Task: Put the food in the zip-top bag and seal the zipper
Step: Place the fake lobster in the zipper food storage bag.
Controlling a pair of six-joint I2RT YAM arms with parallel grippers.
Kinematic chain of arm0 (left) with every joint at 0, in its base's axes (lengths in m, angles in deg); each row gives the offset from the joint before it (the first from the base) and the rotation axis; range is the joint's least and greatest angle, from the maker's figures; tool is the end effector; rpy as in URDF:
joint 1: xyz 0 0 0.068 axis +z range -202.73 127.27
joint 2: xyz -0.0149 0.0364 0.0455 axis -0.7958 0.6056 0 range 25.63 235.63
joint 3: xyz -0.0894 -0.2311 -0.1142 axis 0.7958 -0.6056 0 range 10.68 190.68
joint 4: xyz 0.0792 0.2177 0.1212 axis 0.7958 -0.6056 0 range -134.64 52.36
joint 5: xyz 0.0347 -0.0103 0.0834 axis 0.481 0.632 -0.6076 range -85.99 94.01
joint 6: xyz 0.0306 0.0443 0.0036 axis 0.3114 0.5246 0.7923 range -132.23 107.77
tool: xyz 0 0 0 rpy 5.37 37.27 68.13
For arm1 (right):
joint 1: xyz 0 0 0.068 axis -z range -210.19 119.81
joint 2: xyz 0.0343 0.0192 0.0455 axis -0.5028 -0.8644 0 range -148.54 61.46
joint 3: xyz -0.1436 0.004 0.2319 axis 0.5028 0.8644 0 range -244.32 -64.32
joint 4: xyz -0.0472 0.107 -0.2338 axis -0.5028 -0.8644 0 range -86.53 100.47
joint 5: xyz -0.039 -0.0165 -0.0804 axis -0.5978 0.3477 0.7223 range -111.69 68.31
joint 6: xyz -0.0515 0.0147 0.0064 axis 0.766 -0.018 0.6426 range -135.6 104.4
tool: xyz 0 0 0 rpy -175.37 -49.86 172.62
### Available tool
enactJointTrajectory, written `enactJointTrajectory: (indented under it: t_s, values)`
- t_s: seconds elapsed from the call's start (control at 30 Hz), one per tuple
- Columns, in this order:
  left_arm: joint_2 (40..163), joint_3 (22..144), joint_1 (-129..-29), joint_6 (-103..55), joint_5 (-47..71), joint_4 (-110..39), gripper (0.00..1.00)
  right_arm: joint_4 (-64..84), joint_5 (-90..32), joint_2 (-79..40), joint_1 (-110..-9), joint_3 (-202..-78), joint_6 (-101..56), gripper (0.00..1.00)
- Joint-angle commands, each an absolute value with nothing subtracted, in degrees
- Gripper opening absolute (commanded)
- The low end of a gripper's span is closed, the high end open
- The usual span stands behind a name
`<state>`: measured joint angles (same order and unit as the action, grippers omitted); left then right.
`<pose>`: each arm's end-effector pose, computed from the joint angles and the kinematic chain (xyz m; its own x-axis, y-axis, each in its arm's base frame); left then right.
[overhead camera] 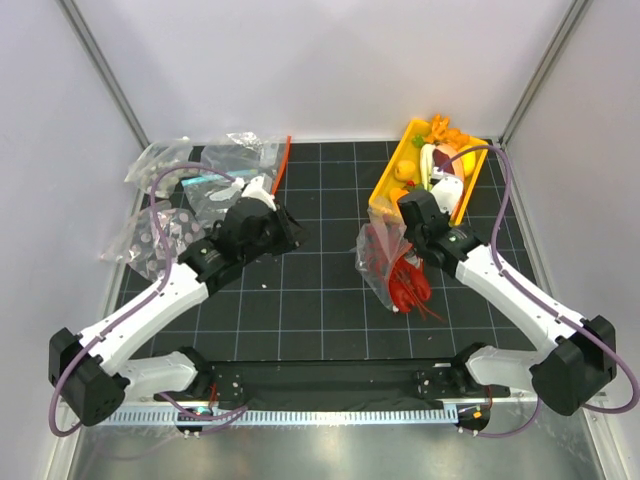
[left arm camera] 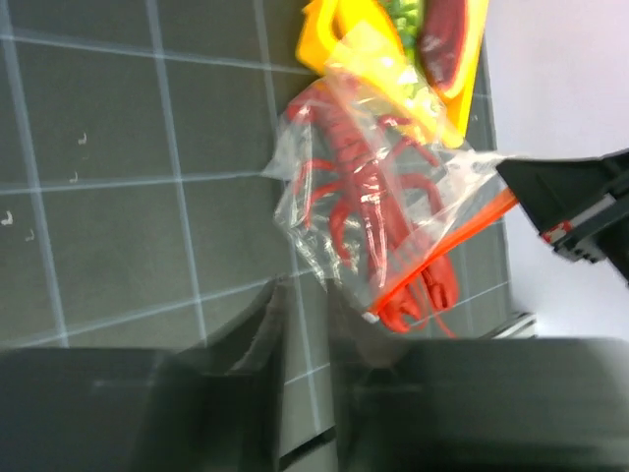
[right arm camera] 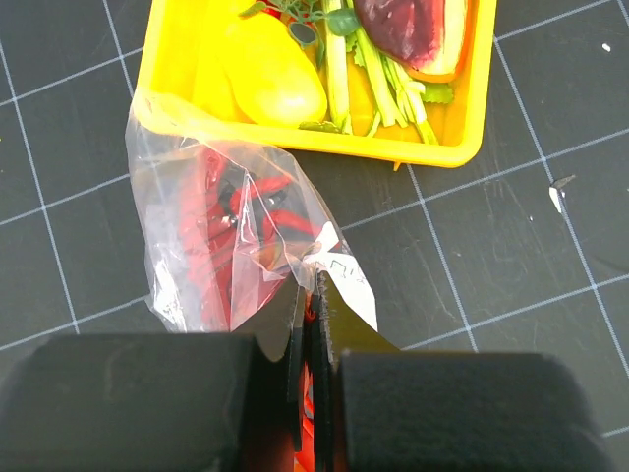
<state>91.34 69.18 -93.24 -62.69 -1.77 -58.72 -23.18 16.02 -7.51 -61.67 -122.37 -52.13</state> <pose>0.1987 -0.1650 0.3310 -0.6759 -0.4317 -0.5973 0.0907 0.7557 -0.6487 0.2245 0.1119 0.3007 -0.5056 0.2426 -0.8279 0.3230 0.9431 0.0791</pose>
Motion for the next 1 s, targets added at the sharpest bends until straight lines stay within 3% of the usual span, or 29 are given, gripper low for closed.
enactJointTrajectory:
  t_s: [0.0,0.1,0.23,0.77,0.97]
  values:
    - [90.9,64.9,-93.6,-53.0,1.8,-46.7,0.29,-18.3,16.8,-5.6,-61.7,-123.1,-52.9,0.01]
    - [95.0,64.5,-98.2,-46.1,0.5,-44.4,0.64,-18.0,17.2,-4.7,-61.7,-122.3,-53.5,0.01]
    - [102.6,68.9,-106.9,-38.1,-7.1,-46.3,0.74,-15.4,17.8,-3.8,-61.8,-119.7,-53.5,0.01]
    - [112.0,66.2,-123.8,-28.1,-13.3,-26.9,0.73,-10.2,17.6,4.9,-61.7,-111.8,-57.4,0.01]
    - [120.4,71.0,-126.4,-28.0,-17.3,-25.9,0.58,-10.0,17.8,6.0,-61.7,-111.1,-58.8,0.01]
